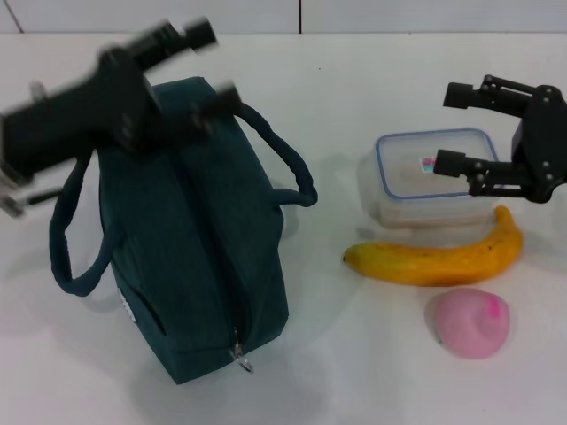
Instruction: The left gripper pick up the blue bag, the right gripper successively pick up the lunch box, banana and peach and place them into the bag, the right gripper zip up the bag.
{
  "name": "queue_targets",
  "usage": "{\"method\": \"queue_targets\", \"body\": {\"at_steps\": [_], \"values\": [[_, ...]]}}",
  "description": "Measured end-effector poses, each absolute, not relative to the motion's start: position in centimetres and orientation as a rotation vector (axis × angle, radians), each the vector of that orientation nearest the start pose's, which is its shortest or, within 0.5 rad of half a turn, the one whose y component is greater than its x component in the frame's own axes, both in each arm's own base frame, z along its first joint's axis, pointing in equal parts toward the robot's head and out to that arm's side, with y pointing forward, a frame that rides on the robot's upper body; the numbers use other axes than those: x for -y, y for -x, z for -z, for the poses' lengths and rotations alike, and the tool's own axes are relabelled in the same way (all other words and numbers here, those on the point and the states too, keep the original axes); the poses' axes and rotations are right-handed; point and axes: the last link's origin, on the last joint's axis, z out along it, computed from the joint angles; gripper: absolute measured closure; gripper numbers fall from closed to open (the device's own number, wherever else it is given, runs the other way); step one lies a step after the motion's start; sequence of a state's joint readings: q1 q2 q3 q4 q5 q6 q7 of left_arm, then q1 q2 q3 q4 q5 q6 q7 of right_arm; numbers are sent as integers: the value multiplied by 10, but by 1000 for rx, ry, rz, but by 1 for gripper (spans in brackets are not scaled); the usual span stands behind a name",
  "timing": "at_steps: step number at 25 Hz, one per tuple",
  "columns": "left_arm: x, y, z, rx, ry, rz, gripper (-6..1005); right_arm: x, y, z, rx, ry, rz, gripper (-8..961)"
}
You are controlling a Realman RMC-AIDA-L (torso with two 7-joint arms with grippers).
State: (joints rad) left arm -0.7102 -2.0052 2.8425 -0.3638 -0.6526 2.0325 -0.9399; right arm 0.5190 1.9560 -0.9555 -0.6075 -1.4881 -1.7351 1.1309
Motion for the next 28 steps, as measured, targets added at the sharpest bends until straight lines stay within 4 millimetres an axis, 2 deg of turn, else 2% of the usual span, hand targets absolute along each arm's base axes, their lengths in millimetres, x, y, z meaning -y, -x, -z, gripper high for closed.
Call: {"method": "queue_targets", "body": {"at_steps": [5, 11, 15, 18, 28], "values": [[-340, 232, -88, 490, 2542, 1373, 123, -333, -218, -48, -74, 2687, -1100, 156], [-350, 240, -114, 745, 2607, 1182, 125, -338, -217, -60, -86, 2678, -1083, 160], [-346, 247, -112, 908, 2675, 1067, 126, -343, -217, -68, -95, 2646, -1087, 162], [-340, 255, -109, 956, 2665, 1059, 127, -347, -214, -72, -91, 2647, -1086, 164], [-328, 270, -116, 967, 2569, 1121, 129, -358, -211, -74, -94, 2628, -1042, 171]]}}
